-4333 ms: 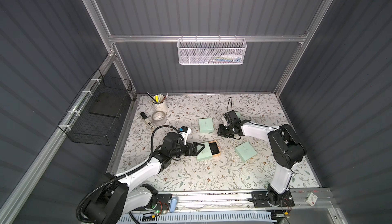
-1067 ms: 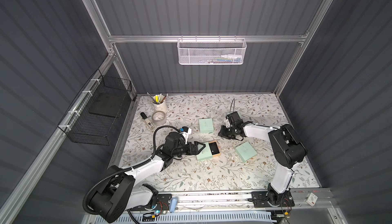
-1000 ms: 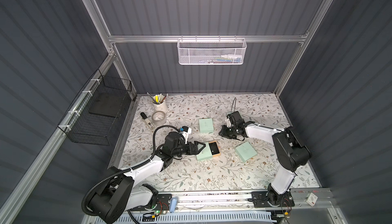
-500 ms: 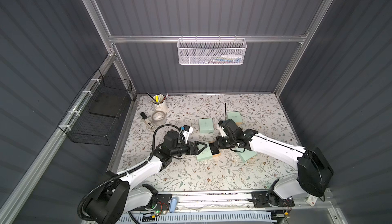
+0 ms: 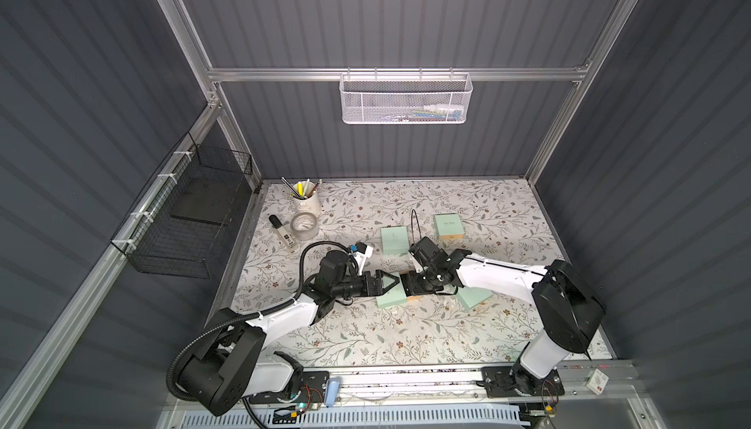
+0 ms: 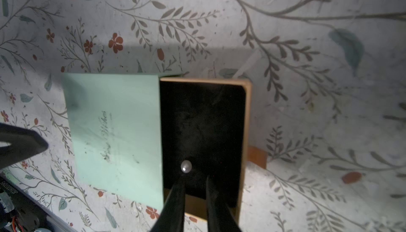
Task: Take out the earrings from the drawer-style jewelry box
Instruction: Pick up the earring from the drawer.
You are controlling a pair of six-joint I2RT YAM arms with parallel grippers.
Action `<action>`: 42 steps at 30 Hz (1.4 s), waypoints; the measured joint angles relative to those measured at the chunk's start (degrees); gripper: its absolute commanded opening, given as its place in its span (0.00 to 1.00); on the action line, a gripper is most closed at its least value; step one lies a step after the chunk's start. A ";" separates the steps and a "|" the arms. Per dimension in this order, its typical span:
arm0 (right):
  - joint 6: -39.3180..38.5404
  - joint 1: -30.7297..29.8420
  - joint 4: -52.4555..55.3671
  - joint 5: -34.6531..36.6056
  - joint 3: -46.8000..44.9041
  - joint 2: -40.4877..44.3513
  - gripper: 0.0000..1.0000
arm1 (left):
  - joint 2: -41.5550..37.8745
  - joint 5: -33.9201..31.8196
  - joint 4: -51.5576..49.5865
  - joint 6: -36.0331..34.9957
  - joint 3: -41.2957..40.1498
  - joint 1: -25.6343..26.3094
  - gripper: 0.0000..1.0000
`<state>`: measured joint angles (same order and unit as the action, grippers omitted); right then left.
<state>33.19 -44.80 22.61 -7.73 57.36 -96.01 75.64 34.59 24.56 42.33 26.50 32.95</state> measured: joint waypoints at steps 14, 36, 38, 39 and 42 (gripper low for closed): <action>0.22 -0.04 -1.81 -1.33 1.33 -2.58 0.22 | 2.29 0.02 1.81 0.61 -0.31 0.02 1.00; 0.17 -1.38 -1.46 0.68 1.60 -4.02 0.20 | 3.34 -0.02 2.14 0.61 -0.52 0.02 1.00; 0.17 -1.38 -1.42 0.94 1.60 -4.02 0.18 | 3.56 -0.02 2.14 0.61 -0.55 0.02 1.00; 0.20 -1.38 -1.40 1.07 1.60 -4.02 0.18 | 3.63 -0.02 2.14 0.61 -0.55 0.02 1.00; 0.20 -1.40 -1.38 1.20 1.60 -4.02 0.16 | 3.74 -0.04 2.14 0.61 -0.55 0.02 1.00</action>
<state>33.39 -46.19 21.23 -6.52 58.96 -100.03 79.37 34.54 26.70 42.94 25.96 32.97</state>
